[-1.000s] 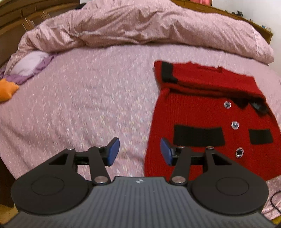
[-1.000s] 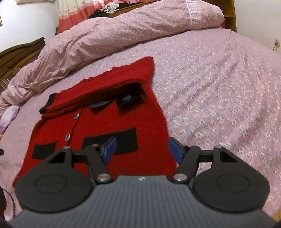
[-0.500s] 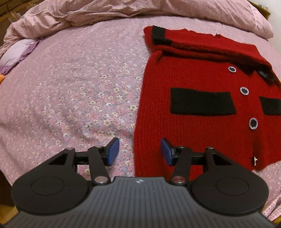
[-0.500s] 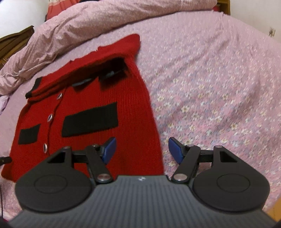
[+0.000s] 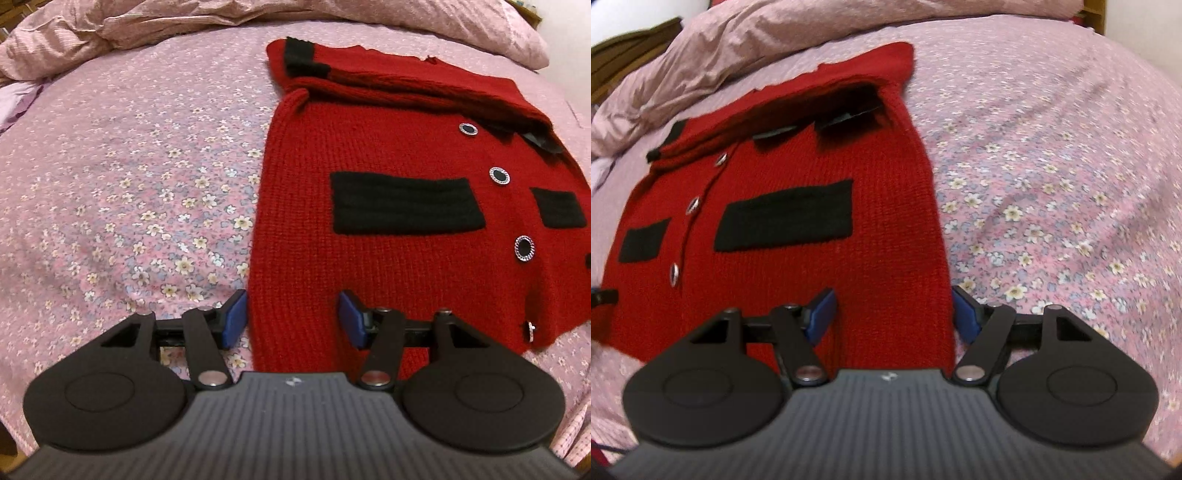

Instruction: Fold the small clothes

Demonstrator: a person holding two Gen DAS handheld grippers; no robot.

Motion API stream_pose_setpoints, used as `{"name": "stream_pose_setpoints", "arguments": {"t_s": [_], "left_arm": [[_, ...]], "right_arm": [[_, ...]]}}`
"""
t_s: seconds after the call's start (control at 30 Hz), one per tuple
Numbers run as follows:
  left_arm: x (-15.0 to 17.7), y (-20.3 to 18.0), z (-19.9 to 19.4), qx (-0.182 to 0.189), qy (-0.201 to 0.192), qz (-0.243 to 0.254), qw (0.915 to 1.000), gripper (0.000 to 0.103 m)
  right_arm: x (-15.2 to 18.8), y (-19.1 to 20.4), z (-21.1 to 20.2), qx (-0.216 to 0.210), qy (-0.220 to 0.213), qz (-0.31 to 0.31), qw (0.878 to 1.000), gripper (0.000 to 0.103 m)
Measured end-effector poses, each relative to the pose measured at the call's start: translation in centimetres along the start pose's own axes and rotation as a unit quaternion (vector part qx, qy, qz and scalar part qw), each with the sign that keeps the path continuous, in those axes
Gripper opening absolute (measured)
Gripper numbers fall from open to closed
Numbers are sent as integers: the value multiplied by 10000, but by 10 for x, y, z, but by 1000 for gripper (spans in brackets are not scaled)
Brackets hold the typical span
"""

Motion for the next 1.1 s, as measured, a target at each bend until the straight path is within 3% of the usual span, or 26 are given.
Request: {"name": "stream_pose_setpoints", "arguments": {"t_s": [0.13,0.3,0.57,0.87,0.97,1.03,1.1], "left_arm": [[3,-2,0,29,102,157,9998,63],[8,-9,-2,312,118,258,9991,63],[13,-15,2,165,-39,449,9988,63],[11,-13,4,136,-5,284,9995,64],[13,-12,2,140,-6,183,9997,61],[14,-13,2,132,-15,236,9996,61],[15,-15,3,109,6,359,9993,62]], "right_arm": [[1,5,0,-206,64,-179,9996,74],[8,16,-4,-1038,246,-183,9941,72],[10,19,2,-1072,270,-303,9934,72],[7,19,5,-1070,237,-253,9937,68],[8,13,2,-980,214,-141,9949,50],[9,9,1,-1029,215,18,9945,33],[10,3,2,-1190,252,271,9922,27]]}}
Point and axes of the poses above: each gripper's, at about its wrist camera, not at the fingertips, and z roughly the way its jaws point, y to its left, x to its underside, the point moved 8 cm from there along z, roughly the way its jaws point, and after that the axes turned 8 degrees about y, right-handed, at the moved point
